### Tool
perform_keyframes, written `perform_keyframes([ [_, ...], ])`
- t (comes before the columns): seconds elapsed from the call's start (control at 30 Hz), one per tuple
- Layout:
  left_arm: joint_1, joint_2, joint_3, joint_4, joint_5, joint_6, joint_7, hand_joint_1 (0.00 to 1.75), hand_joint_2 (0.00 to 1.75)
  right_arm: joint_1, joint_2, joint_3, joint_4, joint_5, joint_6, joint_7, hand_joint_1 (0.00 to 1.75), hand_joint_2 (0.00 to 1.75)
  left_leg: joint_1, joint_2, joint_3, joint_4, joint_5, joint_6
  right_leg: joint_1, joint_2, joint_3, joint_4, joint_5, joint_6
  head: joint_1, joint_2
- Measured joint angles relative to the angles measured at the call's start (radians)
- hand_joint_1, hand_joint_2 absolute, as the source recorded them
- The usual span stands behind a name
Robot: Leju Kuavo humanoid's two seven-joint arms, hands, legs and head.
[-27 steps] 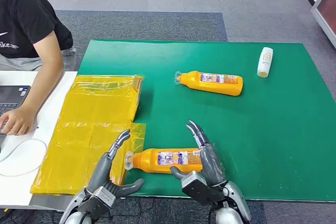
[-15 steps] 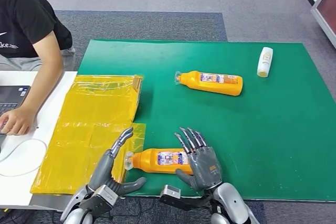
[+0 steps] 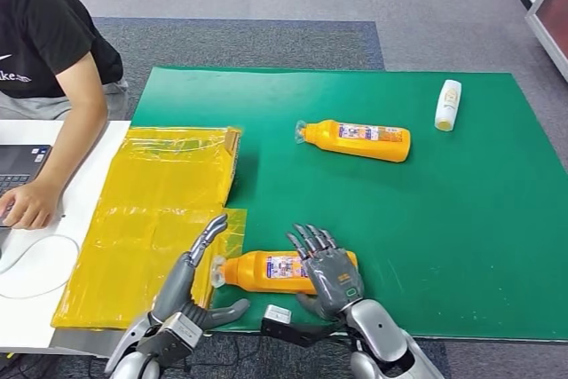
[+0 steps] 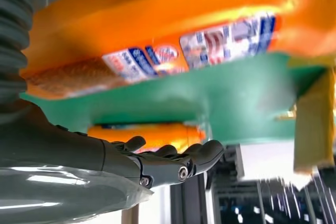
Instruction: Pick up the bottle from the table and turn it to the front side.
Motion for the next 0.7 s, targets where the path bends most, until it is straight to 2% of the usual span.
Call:
perform_keyframes([
  [0.33, 0.001, -0.001, 0.007, 0.003, -0.002, 0.005, 0.0, 0.0, 1.75, -0.122, -0.013, 0.05, 0.12, 0.006, 0.189, 0.058, 0.03, 1.75, 0.0, 0.0, 0.002, 0.0, 0.0, 0.0, 0.0, 0.0, 0.001, 0.0, 0.001, 0.0, 0.0, 0.0],
  [0.47, 0.003, -0.001, 0.014, 0.006, -0.002, 0.011, 0.0, 0.0, 1.75, -0.179, -0.013, 0.075, 0.168, -0.009, 0.252, 0.074, 1.7, 1.75, 0.0, 0.0, 0.003, 0.0, 0.0, -0.001, 0.0, 0.0, 0.002, 0.0, 0.001, -0.001, 0.0, 0.0],
  [0.5, 0.004, -0.001, 0.016, 0.006, -0.001, 0.013, 0.0, 0.0, 1.75, -0.193, -0.013, 0.08, 0.181, -0.017, 0.266, 0.075, 1.75, 1.75, 0.0, 0.0, 0.003, 0.0, 0.001, -0.001, 0.0, 0.0, 0.002, 0.0, 0.001, -0.001, 0.0, 0.0],
  [0.6, 0.007, -0.001, 0.02, 0.006, 0.002, 0.018, -0.001, 0.0, 1.75, -0.227, -0.013, 0.094, 0.216, -0.037, 0.29, 0.077, 1.75, 1.75, 0.0, 0.0, 0.004, 0.0, 0.002, 0.0, 0.0, 0.0, 0.003, 0.0, 0.002, -0.001, 0.0, 0.0],
  [0.7, 0.01, -0.001, 0.024, 0.006, 0.018, 0.025, -0.015, 0.0, 1.75, -0.245, -0.013, 0.1, 0.241, -0.072, 0.275, 0.071, 1.75, 1.75, 0.0, 0.0, 0.004, 0.0, 0.003, 0.0, 0.0, 0.0, 0.003, 0.0, 0.004, 0.0, 0.0, 0.0],
])
